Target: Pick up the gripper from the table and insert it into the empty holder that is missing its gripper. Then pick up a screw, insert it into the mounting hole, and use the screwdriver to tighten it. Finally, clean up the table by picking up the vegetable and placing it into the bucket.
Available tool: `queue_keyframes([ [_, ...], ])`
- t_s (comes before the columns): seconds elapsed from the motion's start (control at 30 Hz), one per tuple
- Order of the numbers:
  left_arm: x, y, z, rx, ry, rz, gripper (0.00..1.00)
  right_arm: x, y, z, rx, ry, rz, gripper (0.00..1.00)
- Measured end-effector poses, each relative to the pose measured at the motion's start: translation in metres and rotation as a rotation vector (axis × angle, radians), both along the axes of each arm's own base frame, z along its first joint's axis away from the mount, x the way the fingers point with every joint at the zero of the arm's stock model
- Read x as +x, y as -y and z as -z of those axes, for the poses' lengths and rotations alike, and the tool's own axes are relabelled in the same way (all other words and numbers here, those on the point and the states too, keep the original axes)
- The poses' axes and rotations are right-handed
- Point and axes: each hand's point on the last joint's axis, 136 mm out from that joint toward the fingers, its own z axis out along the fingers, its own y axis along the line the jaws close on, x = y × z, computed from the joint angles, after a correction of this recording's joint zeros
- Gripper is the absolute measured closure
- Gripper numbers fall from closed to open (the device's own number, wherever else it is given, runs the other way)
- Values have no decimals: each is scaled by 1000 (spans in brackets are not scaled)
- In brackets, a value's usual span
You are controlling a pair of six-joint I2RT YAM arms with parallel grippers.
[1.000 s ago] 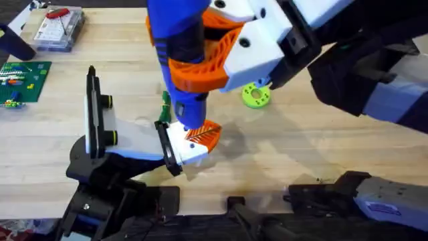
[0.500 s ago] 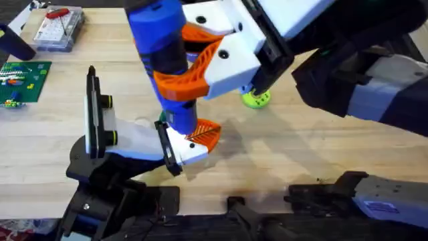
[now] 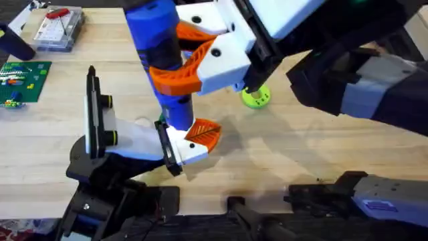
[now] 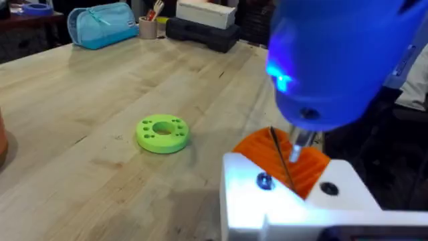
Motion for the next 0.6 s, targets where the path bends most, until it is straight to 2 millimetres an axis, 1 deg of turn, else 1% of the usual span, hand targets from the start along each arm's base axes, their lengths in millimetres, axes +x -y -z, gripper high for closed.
queue_keyframes([
  [0.3, 0, 0, 0, 0, 0, 0, 985, 1, -1, 1, -1, -1, 3, 950],
  [0.5, 0, 0, 0, 0, 0, 0, 985, 6, -5, 9, -16, -16, 4, 952],
  [0.6, 0, 0, 0, 0, 0, 0, 985, 6, -5, 10, -15, -12, 5, 952],
])
